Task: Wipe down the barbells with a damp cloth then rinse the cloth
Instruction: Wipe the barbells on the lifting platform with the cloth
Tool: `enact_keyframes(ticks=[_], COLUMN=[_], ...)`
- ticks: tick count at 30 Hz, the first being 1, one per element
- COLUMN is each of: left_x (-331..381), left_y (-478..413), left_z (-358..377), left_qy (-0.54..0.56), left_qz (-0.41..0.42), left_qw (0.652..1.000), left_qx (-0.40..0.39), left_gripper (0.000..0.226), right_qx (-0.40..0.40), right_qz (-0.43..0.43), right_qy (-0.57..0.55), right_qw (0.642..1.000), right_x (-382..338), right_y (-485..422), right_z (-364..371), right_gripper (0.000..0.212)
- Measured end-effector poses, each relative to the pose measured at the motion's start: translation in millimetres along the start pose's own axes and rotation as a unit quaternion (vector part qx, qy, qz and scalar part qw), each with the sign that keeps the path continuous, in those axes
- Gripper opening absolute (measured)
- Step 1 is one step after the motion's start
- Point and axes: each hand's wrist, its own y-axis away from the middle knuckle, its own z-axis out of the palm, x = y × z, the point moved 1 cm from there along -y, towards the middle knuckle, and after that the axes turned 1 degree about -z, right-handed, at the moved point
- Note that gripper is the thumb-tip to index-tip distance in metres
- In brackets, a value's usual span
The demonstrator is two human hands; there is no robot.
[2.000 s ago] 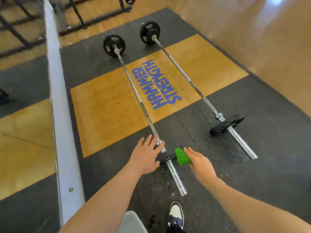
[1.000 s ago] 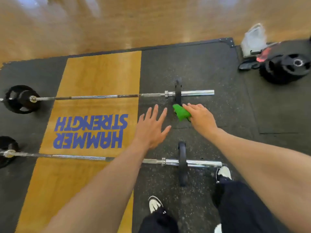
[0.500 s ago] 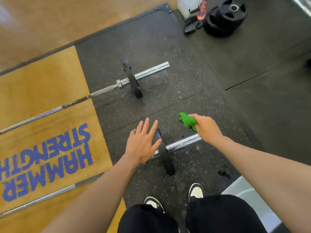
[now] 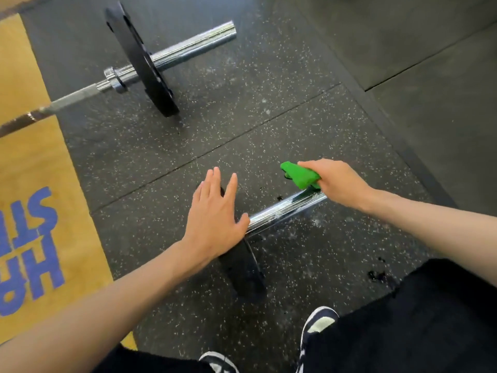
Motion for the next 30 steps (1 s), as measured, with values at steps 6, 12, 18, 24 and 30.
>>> enact_keyframes(ticks=[6,12,18,24,30], left_x=[-3,-6,-5,-2,-2], left_y=[-8,-12,-11,-11,-11], left_z=[3,9,13,14,15], left_qy=[0.014,0.015,0.005,0.011,0.018], left_qz=[-0.006,0.001,0.01,0.001,-0.002], left_qw=[1.0,1.0,0.999,0.998,0.998], left_qx=[0.006,0.027,0.044,0.054,0.068], left_gripper=[0.079,0.073,0.074,0.071,0.069], right_qx=[-0.002,0.041,0.033,0.137,0.158], right_qz=[-0.037,-0.126,-0.138,0.045,-0.008], right_qy=[0.003,0.151,0.211,0.153,0.118], right_qw=[0.999,0.98,0.967,0.978,0.98], right_x=[21,21,21,26,-50], right_y=[0,12,26,17,22], right_z=[60,101,111,108,157], right_gripper=[0.057,0.06,0.065,0.055,0.054])
